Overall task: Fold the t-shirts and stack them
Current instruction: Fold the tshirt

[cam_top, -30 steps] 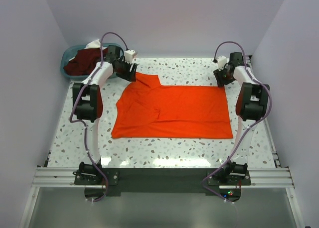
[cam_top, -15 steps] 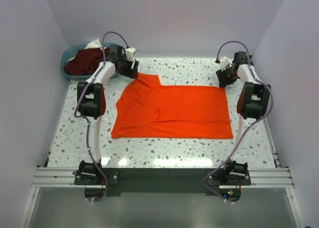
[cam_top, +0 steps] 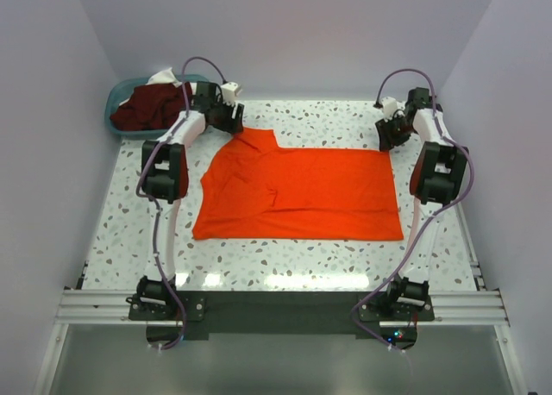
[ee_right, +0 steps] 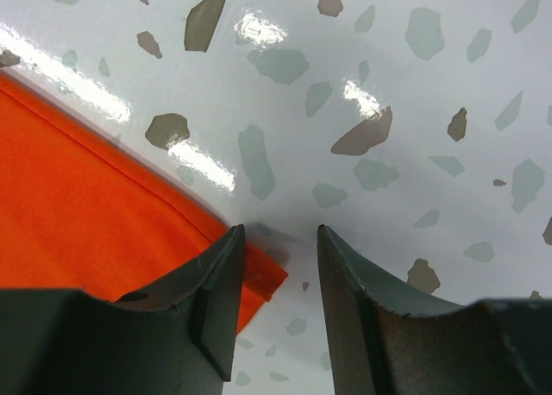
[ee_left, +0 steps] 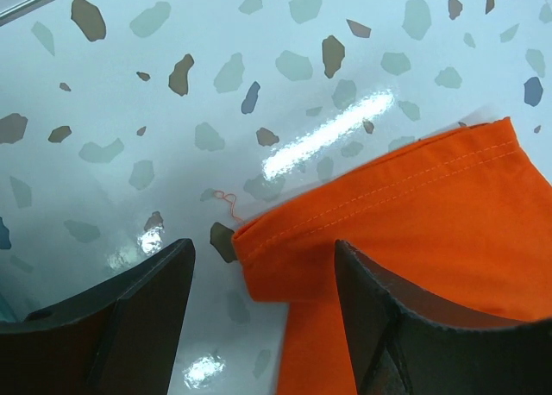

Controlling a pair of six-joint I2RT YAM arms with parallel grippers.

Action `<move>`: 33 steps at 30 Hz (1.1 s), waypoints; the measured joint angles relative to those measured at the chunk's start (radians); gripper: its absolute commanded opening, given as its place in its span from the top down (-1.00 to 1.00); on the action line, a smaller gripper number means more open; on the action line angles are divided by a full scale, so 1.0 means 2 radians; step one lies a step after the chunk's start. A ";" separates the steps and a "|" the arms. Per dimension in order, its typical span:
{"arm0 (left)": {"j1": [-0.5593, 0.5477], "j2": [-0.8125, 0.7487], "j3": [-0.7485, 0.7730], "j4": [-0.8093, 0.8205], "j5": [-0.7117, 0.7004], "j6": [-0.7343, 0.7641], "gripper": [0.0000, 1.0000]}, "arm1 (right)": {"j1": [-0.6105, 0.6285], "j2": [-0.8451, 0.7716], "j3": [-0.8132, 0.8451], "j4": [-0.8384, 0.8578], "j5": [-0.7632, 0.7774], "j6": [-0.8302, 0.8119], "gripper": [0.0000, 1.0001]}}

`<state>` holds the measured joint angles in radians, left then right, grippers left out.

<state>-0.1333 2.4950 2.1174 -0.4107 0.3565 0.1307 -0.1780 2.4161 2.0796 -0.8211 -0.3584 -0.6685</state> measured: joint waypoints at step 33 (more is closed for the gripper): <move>-0.001 0.020 0.006 0.026 0.018 -0.008 0.66 | -0.020 0.019 0.070 -0.086 -0.049 -0.019 0.01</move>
<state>-0.1352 2.5359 2.1300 -0.3580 0.3931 0.1154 -0.2176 2.4546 2.2200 -0.9939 -0.4568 -0.7063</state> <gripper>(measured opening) 0.175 0.505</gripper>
